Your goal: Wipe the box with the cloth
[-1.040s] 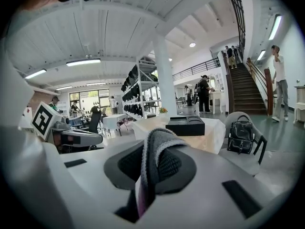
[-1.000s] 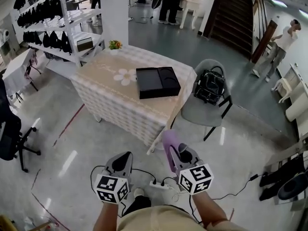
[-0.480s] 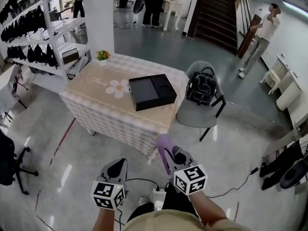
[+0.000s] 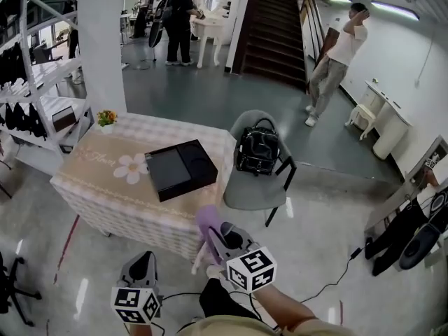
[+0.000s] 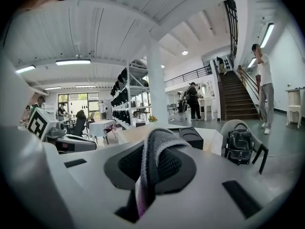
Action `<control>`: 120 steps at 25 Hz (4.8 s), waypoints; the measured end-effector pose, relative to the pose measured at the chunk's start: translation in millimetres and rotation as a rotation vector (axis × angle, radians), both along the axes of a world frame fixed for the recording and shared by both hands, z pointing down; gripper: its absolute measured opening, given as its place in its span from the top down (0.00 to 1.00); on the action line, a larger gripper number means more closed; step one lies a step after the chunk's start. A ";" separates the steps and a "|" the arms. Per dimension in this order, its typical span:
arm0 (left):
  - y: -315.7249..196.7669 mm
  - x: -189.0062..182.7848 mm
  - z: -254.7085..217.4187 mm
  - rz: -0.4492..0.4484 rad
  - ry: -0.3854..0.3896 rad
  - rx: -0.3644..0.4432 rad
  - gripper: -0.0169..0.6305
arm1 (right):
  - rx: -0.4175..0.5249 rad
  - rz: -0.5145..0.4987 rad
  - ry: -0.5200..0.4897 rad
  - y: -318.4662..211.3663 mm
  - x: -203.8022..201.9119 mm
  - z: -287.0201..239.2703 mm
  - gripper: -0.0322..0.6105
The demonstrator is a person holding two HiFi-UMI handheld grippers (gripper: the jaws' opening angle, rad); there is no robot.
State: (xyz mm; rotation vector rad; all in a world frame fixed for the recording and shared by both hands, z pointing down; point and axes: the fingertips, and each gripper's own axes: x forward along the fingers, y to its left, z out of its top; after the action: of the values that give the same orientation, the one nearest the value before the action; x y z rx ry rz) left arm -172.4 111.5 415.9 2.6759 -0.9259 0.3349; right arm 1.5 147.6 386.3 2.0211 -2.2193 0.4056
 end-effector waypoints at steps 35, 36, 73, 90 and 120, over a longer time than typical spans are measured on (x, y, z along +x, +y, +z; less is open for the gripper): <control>-218.1 170.9 27.3 -0.210 -0.101 -0.035 0.85 | -0.045 -0.043 -0.006 -236.9 272.3 46.1 0.86; -220.3 173.0 29.1 -0.210 -0.105 -0.037 0.80 | -0.049 -0.044 -0.009 -242.3 276.3 49.8 0.86; -229.1 140.8 64.2 -0.125 -0.015 -0.146 0.58 | -0.182 -0.119 -0.134 -357.0 247.6 104.9 0.86; -221.3 148.2 82.6 -0.045 -0.001 -0.193 0.58 | -0.237 -0.174 -0.224 -314.9 225.0 107.8 0.86; -216.5 152.5 86.7 0.087 0.011 -0.173 0.58 | -0.269 -0.025 -0.322 -214.7 207.8 107.6 0.86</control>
State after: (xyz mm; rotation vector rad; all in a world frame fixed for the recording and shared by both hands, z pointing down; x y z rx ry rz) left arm -19.9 -105.0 502.5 2.5608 -0.7432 0.4000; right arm 209.4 -67.1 493.9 1.8936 -2.2050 1.0309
